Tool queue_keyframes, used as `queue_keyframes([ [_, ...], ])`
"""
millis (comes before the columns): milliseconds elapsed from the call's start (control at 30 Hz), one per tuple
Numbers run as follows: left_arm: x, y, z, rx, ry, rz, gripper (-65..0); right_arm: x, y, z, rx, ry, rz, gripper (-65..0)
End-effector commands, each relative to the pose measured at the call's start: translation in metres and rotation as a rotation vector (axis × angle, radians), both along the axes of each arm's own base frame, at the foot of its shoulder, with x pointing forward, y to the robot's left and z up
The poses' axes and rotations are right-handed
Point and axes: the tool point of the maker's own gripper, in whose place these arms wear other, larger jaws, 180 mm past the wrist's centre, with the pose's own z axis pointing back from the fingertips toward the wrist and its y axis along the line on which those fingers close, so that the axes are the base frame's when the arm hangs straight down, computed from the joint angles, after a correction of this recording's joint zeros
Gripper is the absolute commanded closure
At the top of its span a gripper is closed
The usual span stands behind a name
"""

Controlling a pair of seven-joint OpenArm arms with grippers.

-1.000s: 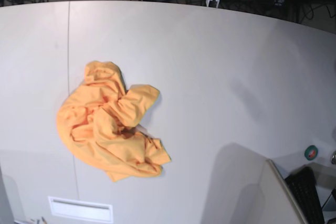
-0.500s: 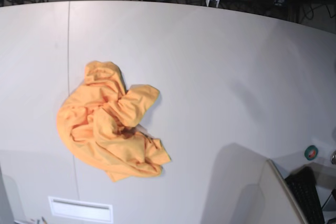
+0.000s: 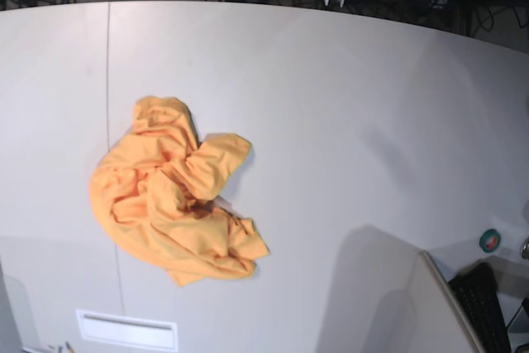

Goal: Layout the t-shirt on the table in an organized manner, then fold the t-shirt properly

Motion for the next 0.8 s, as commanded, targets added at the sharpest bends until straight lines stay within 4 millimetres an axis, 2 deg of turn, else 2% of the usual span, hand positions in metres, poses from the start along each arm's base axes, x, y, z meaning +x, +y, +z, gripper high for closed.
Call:
queue_keyframes([
  [0,-0.008,0.003,0.001,0.005,0.006,-0.008,0.0,-0.006,-0.003,0.001,-0.007,0.006,0.003,0.0],
  [100,-0.019,0.012,0.002,0.012,0.022,-0.034,0.0,-0.022,-0.005,0.002,-0.012,0.033,-0.011,0.0],
  [133,-0.021,0.009,0.002,-0.008,0.024,-0.055,0.0,-0.029,-0.013,0.003,-0.024,0.042,-0.011,0.0],
  [233,-0.037,0.006,0.007,-0.062,0.019,-0.102,0.0,-0.052,-0.019,0.009,-0.033,0.045,-0.037,0.0],
  [333,-0.048,0.007,0.016,-0.067,-0.017,-0.13,0.0,-0.072,-0.027,0.021,-0.051,0.005,-0.081,0.0],
  [433,-0.047,0.021,0.03,-0.048,-0.077,-0.15,0.0,-0.087,-0.039,0.037,-0.08,0.001,-0.113,0.0],
  [567,-0.042,0.037,0.055,-0.024,-0.16,-0.201,0.0,-0.089,-0.049,0.064,-0.109,-0.034,-0.136,0.0],
  [667,-0.037,0.047,0.081,-0.012,-0.228,-0.249,0.0,-0.078,-0.052,0.086,-0.117,-0.062,-0.126,0.0],
  [767,-0.02,0.057,0.113,0.002,-0.318,-0.316,0.0,-0.058,-0.053,0.105,-0.121,-0.092,-0.117,0.0],
])
